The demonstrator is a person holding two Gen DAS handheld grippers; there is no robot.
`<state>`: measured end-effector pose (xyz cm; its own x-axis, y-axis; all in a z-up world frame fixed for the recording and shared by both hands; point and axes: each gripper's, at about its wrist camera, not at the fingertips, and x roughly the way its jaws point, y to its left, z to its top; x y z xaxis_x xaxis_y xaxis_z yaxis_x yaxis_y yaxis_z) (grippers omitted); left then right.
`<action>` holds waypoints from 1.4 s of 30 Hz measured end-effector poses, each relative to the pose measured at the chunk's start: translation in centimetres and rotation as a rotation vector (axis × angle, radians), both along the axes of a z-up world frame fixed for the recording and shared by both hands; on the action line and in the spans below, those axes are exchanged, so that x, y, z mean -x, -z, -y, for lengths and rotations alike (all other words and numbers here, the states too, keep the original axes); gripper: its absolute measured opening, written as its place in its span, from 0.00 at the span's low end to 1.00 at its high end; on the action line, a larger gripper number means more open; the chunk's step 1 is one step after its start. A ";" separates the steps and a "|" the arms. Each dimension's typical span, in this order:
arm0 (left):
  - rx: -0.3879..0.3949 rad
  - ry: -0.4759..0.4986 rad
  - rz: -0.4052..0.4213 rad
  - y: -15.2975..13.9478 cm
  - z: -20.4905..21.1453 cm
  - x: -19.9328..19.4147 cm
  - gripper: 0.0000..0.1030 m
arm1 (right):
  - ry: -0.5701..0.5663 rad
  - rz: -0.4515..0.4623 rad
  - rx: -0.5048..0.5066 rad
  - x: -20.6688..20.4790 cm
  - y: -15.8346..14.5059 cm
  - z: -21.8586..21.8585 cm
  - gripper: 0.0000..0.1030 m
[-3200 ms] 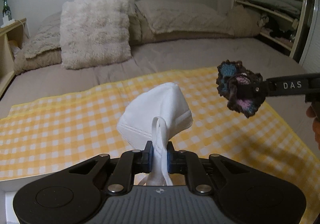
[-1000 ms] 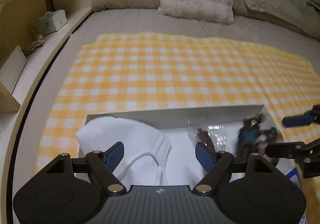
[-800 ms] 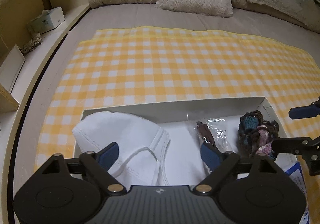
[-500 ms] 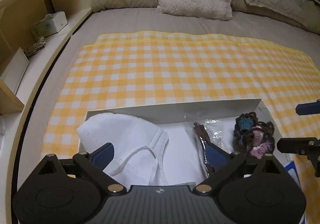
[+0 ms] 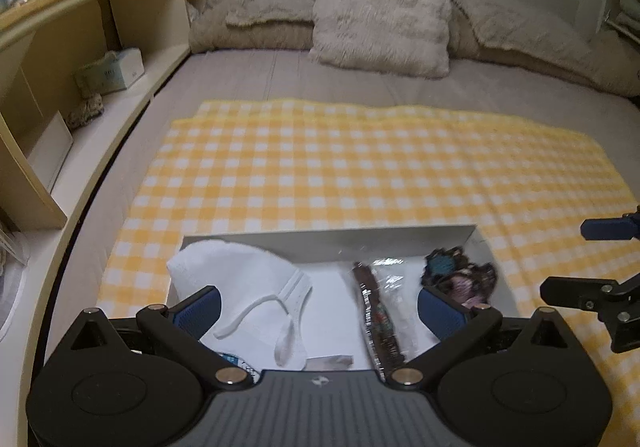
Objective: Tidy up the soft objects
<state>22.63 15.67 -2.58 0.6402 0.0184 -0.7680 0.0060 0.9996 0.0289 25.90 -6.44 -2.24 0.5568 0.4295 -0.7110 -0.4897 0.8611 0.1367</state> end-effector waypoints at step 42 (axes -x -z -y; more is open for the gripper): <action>-0.027 0.026 0.350 -6.8 7.0 19.3 1.00 | 0.182 0.317 -0.146 18.8 -5.9 8.2 1.00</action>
<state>3.36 8.68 4.19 0.8649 0.0158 -0.5017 0.0164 0.9981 0.0596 7.07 -14.66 3.70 0.8154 0.3872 -0.4303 -0.3682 0.9205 0.1305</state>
